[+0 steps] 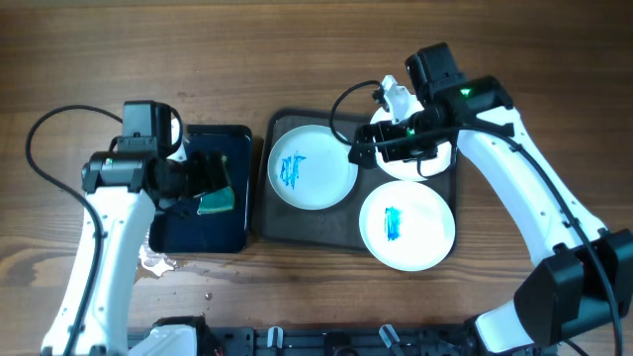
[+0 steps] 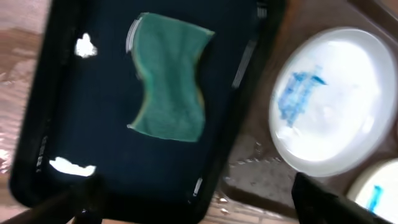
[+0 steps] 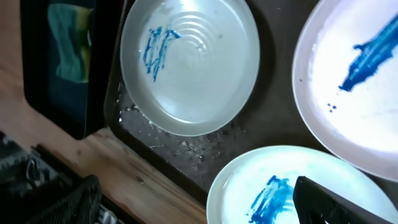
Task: Clean dirty plates on tray and stack at the side
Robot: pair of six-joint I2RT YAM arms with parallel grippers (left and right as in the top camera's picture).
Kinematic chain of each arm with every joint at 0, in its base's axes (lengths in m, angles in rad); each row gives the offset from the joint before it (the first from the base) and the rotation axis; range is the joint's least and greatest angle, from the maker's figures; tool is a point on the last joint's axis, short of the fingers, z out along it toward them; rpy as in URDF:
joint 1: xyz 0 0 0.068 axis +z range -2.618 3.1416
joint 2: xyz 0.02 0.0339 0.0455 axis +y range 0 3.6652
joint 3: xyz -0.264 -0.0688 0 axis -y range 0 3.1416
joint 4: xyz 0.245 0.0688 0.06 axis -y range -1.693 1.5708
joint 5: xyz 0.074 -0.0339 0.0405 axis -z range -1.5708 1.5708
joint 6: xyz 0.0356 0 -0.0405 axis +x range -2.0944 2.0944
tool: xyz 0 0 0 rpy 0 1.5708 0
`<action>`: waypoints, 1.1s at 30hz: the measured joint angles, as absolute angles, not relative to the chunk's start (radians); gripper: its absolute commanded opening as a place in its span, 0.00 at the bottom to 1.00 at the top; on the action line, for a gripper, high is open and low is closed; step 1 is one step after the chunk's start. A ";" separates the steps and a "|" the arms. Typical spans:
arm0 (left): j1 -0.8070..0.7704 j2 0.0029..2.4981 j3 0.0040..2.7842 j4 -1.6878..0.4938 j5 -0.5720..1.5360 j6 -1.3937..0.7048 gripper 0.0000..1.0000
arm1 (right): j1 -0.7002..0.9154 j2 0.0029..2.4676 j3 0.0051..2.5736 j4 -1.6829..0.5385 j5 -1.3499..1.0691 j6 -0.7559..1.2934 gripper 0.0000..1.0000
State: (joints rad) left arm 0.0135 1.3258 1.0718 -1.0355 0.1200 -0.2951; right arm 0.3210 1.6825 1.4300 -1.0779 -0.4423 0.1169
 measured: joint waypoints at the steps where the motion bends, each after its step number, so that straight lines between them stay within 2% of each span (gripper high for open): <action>1: 0.023 1.357 1.073 -1.031 0.108 -0.296 0.79 | 0.320 1.683 1.430 -1.077 -0.438 0.149 1.00; 5: 0.042 1.507 1.073 -0.994 0.086 -0.303 0.68 | 0.320 1.683 1.430 -1.077 -0.432 0.210 1.00; 10: 0.043 1.606 1.073 -0.919 0.075 -0.310 0.69 | 0.320 1.683 1.430 -1.096 -0.425 0.228 1.00; 12: 0.043 1.607 1.079 -0.906 0.075 -0.310 0.61 | 0.320 1.683 1.430 -1.096 -0.425 0.232 1.00; 21: 0.043 1.676 1.088 -0.859 0.149 -0.321 0.59 | 0.366 1.683 1.430 -1.093 -0.424 0.232 1.00; 24: 0.043 1.717 1.088 -0.858 0.156 -0.321 0.51 | 0.377 1.683 1.417 -1.073 -0.424 0.232 1.00; 28: 0.043 1.737 1.088 -0.849 0.146 -0.321 0.49 | 0.377 1.683 1.391 -1.073 -0.424 0.236 1.00; 30: 0.043 1.737 1.088 -0.847 0.129 -0.321 0.44 | 0.377 1.683 1.385 -1.069 -0.424 0.236 1.00; 33: 0.043 1.737 1.088 -0.841 0.116 -0.321 0.48 | 0.377 1.683 1.372 -1.066 -0.424 0.247 1.00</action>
